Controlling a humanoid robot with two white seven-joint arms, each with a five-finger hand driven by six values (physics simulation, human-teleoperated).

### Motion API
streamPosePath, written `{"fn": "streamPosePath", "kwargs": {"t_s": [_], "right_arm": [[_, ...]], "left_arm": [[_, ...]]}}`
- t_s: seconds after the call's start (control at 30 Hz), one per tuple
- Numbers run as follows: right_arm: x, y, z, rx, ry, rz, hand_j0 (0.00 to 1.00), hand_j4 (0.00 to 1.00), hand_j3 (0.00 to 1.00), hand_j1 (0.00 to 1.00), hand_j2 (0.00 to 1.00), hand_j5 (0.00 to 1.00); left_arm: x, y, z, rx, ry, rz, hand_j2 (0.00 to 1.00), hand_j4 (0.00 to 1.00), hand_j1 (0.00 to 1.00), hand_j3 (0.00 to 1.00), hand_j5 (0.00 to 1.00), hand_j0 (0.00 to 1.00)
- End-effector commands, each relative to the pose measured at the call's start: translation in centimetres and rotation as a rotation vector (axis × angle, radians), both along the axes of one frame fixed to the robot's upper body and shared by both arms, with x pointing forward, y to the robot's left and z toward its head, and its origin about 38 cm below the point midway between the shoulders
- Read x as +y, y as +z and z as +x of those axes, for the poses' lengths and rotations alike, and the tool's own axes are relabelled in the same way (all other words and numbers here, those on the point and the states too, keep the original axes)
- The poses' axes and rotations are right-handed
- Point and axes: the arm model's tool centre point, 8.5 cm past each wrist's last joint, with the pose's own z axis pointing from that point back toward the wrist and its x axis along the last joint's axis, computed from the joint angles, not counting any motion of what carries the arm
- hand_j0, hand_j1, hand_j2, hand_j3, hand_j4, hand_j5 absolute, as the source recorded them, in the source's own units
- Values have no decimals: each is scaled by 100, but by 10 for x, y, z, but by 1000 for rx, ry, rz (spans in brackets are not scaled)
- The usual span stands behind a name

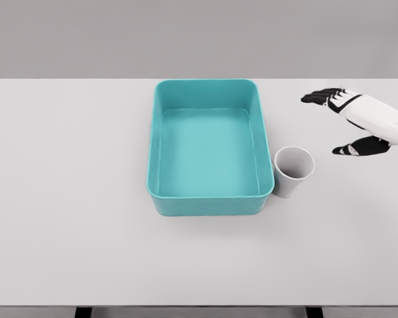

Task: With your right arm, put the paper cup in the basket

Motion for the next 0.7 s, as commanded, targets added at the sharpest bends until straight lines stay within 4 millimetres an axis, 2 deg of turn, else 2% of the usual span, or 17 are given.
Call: {"fn": "streamPosePath", "kwargs": {"t_s": [0.0, 0.03, 0.07, 0.2, 0.27, 0.3, 0.37, 0.43, 0.53, 0.6, 0.67], "right_arm": [[0, -5, 1, 16, -3, 4, 100, 100, 100, 100, 100, 100], [0, -1, 2, 5, 0, 5, 100, 100, 100, 100, 100, 100], [-1, 12, 7, -23, -2, 20, 100, 100, 100, 100, 100, 100], [-14, -4, 13, 75, -25, 158, 100, 100, 100, 100, 100, 100], [-43, 3, 5, 126, -56, 233, 100, 100, 100, 100, 100, 100], [-53, -4, -1, 194, -53, 366, 100, 100, 100, 100, 100, 100], [-57, -13, -5, 260, -46, 482, 100, 100, 100, 100, 100, 100], [-60, -33, -15, 333, -62, 592, 100, 100, 100, 100, 100, 100], [-49, -57, -22, 440, -52, 746, 100, 100, 100, 100, 100, 100], [-41, -68, -28, 459, -22, 776, 100, 100, 100, 100, 100, 100], [-34, -90, -39, 508, -33, 807, 100, 100, 100, 100, 100, 100]], "left_arm": [[0, 0, 0, 0, 1, 0, 100, 100, 100, 100, 100, 100], [0, 0, 0, 0, 1, 0, 100, 100, 100, 100, 100, 100], [0, 0, 0, 0, 1, 0, 100, 100, 100, 100, 100, 100], [0, 0, 0, 0, 1, 0, 100, 100, 100, 100, 100, 100], [0, 0, 0, 0, 1, 0, 100, 100, 100, 100, 100, 100], [0, 0, 0, 0, 1, 0, 100, 100, 100, 100, 100, 100], [0, 0, 0, 0, 1, 0, 100, 100, 100, 100, 100, 100], [0, 0, 0, 0, 1, 0, 100, 100, 100, 100, 100, 100], [0, 0, 0, 0, 1, 0, 100, 100, 100, 100, 100, 100], [0, 0, 0, 0, 1, 0, 100, 100, 100, 100, 100, 100], [0, 0, 0, 0, 1, 0, 100, 100, 100, 100, 100, 100]]}}
